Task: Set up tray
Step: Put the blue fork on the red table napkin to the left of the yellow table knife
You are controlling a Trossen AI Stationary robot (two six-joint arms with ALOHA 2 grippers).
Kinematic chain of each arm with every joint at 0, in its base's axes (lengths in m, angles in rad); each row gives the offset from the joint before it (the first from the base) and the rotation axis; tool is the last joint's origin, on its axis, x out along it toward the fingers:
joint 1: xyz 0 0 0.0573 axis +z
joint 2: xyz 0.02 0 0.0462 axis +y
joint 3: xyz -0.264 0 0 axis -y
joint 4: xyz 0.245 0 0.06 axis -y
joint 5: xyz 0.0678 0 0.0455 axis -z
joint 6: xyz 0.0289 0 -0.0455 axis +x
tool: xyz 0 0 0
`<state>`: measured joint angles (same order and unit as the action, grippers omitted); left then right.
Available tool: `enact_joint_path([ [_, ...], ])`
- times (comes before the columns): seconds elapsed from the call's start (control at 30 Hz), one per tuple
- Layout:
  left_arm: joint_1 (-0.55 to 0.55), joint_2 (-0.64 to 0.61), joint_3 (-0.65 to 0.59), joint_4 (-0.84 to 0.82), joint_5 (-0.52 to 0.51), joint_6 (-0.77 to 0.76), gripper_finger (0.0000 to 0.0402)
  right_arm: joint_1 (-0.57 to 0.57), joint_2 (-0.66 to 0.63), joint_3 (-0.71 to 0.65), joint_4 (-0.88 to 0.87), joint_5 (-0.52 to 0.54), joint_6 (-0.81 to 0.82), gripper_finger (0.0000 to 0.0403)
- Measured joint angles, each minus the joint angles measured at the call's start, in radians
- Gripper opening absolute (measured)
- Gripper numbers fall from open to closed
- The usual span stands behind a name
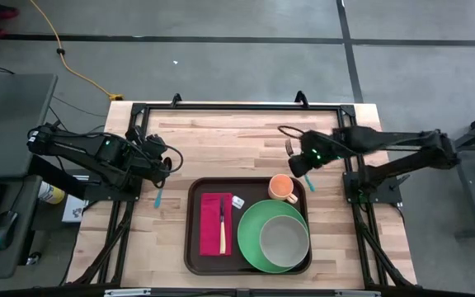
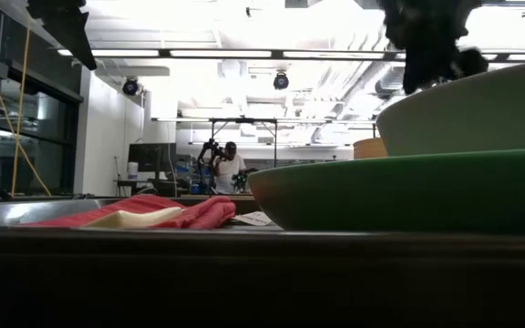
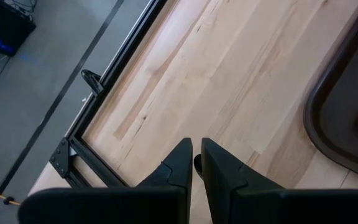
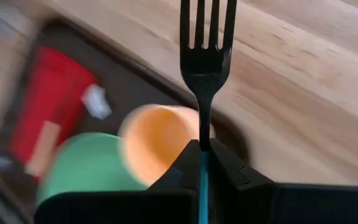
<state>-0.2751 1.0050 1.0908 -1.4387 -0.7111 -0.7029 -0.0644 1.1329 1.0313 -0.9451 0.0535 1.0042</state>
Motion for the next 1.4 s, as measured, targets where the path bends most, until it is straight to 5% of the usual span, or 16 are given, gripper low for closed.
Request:
enact_joint_path([
  [0.33, 0.000, 0.000, 0.000, -0.005, 0.003, 0.002, 0.0067, 0.413, 0.022, 0.001, 0.272, 0.386, 0.438, 0.0000],
  [0.6, 0.000, 0.000, 0.000, -0.042, 0.003, 0.000, 0.0067, 0.490, 0.274, 0.072, 0.583, 0.505, 0.458, 0.0000],
  [1.07, 0.000, -0.003, 0.000, -0.076, 0.021, -0.013, 0.0067, 0.463, 0.862, 0.985, -0.054, 0.506, 0.465, 0.0000],
  [1.4, 0.000, -0.003, 0.000, -0.080, 0.015, -0.091, 0.0067, 0.420, 1.163, 1.264, -0.089, 0.451, 0.519, 0.0000],
])
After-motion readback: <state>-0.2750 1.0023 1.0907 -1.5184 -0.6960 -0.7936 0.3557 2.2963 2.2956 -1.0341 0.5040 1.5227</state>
